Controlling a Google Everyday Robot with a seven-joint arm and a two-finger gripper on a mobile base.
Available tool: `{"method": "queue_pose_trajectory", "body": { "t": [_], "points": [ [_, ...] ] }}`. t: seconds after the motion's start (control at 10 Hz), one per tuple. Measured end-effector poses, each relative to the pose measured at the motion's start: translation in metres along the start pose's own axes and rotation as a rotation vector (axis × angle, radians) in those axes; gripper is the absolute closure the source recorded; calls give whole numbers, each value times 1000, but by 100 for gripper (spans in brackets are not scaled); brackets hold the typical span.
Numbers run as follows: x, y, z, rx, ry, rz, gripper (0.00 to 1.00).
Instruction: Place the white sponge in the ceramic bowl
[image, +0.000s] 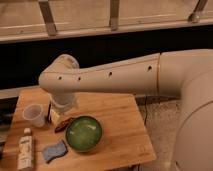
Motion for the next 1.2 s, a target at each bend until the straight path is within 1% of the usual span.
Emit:
{"method": "queue_pose_trajectory", "body": {
  "t": [0.1,0.2,0.3,0.4,0.5,0.6,0.7,0.8,1.0,1.1,1.2],
  "points": [
    [-7,9,2,-10,-3,-48,35],
    [-21,24,6,-24,-20,-125,35],
    [-33,35,9,-34,-31,-179,35],
    [-50,54,15,-56,-49,-260,35],
    [-59,71,21,-84,-60,-334,35],
    [-64,86,29,-108,-56,-403,35],
    [-67,93,32,-120,-55,-432,35],
    [-67,94,33,-121,-56,-439,35],
    [-67,93,32,-118,-54,-440,35],
    [-70,92,32,-115,-46,-457,35],
    [-75,87,39,-117,-27,-511,35]
  ]
}}
